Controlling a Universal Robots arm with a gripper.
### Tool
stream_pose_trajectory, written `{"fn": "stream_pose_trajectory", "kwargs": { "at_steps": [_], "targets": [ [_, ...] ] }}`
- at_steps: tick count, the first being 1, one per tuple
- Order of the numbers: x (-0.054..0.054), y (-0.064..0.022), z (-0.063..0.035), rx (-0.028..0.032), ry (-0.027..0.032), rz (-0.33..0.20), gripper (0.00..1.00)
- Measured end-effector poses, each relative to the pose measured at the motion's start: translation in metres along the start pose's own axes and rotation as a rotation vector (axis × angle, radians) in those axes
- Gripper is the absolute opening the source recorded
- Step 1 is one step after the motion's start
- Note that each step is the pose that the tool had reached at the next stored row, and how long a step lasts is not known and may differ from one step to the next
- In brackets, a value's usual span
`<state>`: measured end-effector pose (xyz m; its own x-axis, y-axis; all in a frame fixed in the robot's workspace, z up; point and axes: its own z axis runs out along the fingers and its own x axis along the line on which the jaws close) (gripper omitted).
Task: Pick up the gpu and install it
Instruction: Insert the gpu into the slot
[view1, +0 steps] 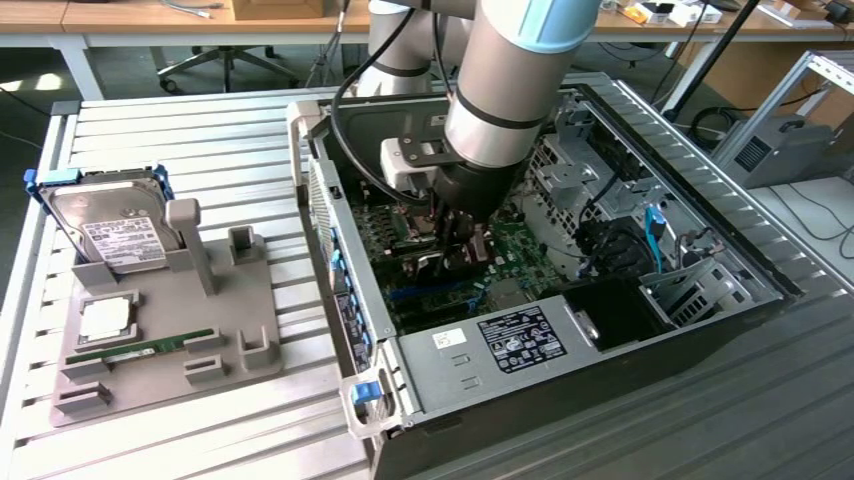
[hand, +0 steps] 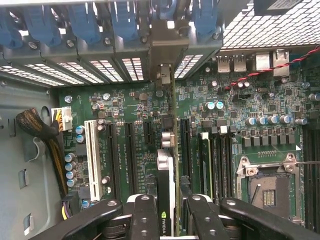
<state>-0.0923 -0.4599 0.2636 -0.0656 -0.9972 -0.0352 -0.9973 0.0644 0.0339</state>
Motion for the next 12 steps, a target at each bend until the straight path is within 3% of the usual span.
{"fn": "stream_pose_trajectory", "kwargs": {
  "at_steps": [12],
  "targets": [
    [0.0003, -0.0001, 0.0019, 0.0002, -0.0002, 0.005, 0.27]
  ]
}}
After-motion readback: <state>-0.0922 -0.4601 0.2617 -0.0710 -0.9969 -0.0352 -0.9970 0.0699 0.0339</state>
